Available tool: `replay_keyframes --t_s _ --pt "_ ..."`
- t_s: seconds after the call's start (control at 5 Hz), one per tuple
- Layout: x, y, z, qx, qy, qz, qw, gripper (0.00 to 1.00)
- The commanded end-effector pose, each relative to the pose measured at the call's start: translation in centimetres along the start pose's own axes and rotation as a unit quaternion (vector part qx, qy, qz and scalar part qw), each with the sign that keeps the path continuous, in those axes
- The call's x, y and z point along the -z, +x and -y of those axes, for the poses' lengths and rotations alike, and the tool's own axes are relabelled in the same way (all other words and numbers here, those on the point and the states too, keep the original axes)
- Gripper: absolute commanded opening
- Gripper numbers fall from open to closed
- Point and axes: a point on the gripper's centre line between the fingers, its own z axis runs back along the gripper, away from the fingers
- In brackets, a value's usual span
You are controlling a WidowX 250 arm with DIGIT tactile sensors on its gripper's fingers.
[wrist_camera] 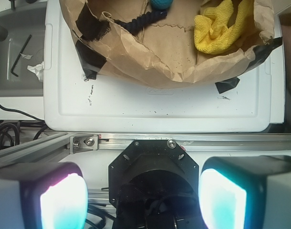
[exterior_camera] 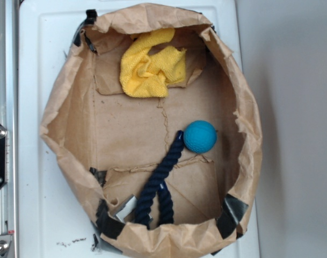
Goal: Grab the yellow cloth.
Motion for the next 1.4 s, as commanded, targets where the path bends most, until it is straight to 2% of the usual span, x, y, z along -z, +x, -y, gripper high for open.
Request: replay_keyframes --t_s 0.0,0.2,0.4,0.6,0.8,1.0,1.2 --pt "0.0 0.0 0.0 0.0 0.0 0.0 1.0 1.0" --pt "1.1 3.8 1.4 0.038 0.045 -0.005 0.998 1.0" --pt "3.9 7.5 1.8 0.012 0.069 0.011 0.998 1.0" --pt "6.3 10.5 0.0 -0.052 0.086 0.025 0.995 1.0" --pt "8.0 12.5 -3.3 -0.179 0.08 0.069 0.978 1.0" --pt "8.9 12.6 -6.3 -0.293 0.069 0.077 0.95 1.0" --pt "9.1 11.8 -8.3 -0.349 0.018 0.007 0.937 1.0"
